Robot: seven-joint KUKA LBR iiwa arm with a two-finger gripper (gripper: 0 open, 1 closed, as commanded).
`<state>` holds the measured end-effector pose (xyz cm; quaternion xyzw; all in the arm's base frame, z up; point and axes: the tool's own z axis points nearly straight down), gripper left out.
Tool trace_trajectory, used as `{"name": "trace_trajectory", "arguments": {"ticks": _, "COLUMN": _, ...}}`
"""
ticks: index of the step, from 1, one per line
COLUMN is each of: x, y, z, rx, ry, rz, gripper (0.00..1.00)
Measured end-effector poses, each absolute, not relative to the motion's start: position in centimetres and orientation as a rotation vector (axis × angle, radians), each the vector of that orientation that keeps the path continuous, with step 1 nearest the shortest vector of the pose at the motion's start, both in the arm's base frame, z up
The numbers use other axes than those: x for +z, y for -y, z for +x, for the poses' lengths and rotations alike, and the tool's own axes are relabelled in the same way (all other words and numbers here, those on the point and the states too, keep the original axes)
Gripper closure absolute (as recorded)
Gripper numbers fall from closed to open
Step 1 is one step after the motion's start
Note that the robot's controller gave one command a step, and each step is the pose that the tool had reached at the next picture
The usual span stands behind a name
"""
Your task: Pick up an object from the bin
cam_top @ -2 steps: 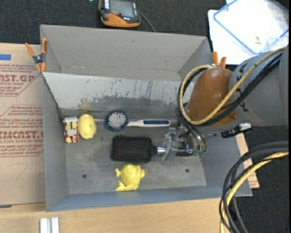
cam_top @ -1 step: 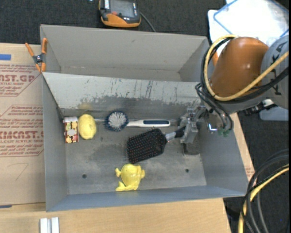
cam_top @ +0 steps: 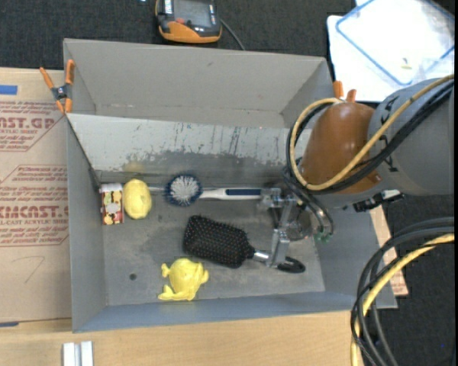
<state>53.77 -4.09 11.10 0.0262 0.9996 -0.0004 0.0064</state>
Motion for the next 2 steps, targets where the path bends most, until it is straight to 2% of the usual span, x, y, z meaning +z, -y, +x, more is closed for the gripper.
{"name": "trace_trajectory", "arguments": {"ticks": 1, "x": 11.1, "y": 4.0, "z": 53.6, "rx": 0.000, "ry": -3.132, "rz": 0.083, "gripper": 0.00}}
{"name": "trace_trajectory", "arguments": {"ticks": 2, "x": 13.0, "y": -1.5, "z": 51.0, "rx": 0.006, "ry": -3.134, "rz": 0.090, "gripper": 0.00}}
